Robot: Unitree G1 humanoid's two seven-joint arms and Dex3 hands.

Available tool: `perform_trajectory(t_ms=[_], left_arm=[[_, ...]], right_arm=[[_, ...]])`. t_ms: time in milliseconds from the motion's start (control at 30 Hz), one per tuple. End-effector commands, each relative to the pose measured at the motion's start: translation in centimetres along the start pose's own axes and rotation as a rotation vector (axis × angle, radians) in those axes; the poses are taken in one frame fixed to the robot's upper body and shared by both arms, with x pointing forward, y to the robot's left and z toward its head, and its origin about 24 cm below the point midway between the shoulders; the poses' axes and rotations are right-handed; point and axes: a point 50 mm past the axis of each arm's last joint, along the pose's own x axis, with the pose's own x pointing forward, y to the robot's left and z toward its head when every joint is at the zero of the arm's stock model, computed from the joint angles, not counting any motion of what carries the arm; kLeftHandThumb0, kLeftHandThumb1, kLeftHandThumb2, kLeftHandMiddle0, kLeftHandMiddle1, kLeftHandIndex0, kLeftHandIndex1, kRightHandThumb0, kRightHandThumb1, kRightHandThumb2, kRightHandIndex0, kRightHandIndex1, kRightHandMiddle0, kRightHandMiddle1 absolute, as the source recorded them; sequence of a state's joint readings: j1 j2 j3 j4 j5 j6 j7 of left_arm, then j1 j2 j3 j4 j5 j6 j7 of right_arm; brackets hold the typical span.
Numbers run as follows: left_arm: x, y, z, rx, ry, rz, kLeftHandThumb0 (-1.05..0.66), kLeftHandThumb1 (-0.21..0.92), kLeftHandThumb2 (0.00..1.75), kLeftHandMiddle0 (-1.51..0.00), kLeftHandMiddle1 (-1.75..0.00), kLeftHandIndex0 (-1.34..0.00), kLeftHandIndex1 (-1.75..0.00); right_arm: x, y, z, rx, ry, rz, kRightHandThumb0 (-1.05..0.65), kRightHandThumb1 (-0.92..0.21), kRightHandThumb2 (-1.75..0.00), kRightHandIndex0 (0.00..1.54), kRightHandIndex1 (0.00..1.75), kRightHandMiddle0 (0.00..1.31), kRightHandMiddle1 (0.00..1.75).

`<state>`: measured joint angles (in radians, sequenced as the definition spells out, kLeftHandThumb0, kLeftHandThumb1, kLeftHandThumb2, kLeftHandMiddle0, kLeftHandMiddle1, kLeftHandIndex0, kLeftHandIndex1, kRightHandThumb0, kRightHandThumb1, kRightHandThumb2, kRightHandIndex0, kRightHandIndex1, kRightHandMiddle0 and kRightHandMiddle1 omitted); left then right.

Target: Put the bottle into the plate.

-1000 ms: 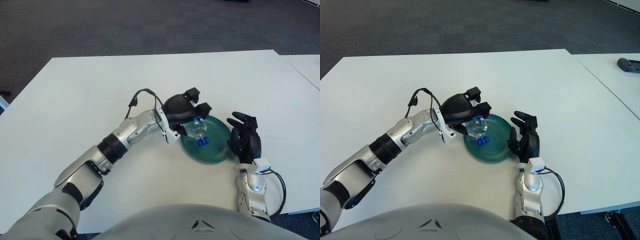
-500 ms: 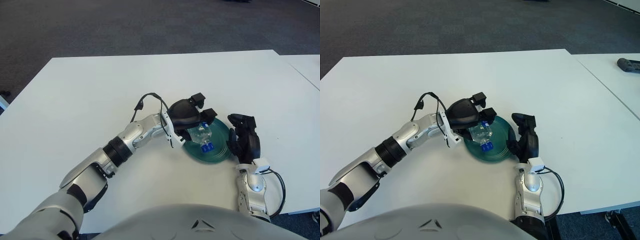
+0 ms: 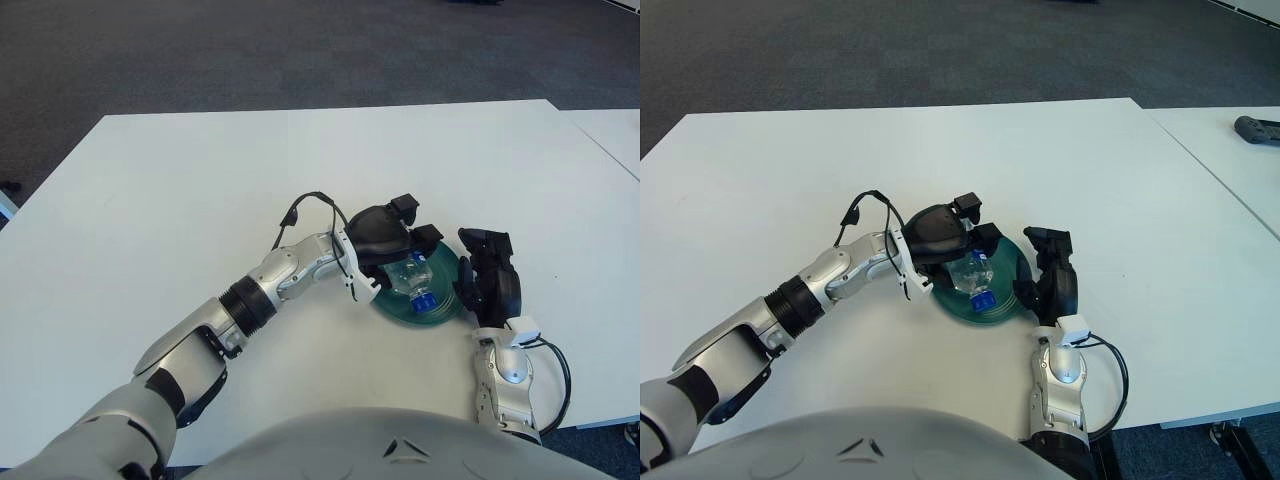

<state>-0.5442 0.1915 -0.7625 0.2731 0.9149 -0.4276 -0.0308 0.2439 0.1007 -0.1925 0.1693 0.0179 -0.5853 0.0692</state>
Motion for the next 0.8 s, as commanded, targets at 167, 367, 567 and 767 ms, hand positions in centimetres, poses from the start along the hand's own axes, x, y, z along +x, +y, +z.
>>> perform_trajectory(t_ms=[167, 367, 567, 767], left_arm=[[1.1, 0.8, -0.4, 0.022, 0.002, -0.026, -0.47, 0.33, 1.30, -1.04, -1.75, -0.60, -1.75], [1.4, 0.5, -0.4, 0.025, 0.009, -0.035, -0.47, 0.31, 1.31, -1.08, -1.75, -0.61, -1.75], [1.3, 0.2, -0.5, 0.038, 0.020, -0.049, -0.46, 0.35, 1.26, -1.05, -1.75, -0.58, -1.75], [1.6, -0.1, -0.7, 0.060, 0.024, -0.077, -0.45, 0.41, 1.19, -1.03, -1.75, -0.54, -1.75]], right_arm=[[-7.2, 3.1, -6.5, 0.254, 0.400, -0.226, -0.57, -0.79, -0.71, 0.07, 1.08, 0.25, 1.65], [-7.3, 3.2, -6.3, 0.256, 0.393, -0.230, -0.41, -0.70, -0.82, 0.10, 1.08, 0.32, 1.74], [-7.6, 3.2, -6.4, 0.239, 0.409, -0.222, -0.37, -0.86, -0.60, 0.12, 1.02, 0.23, 1.74], [-7.9, 3.3, -6.4, 0.232, 0.416, -0.217, -0.48, -0.91, -0.55, 0.19, 1.05, 0.15, 1.58]])
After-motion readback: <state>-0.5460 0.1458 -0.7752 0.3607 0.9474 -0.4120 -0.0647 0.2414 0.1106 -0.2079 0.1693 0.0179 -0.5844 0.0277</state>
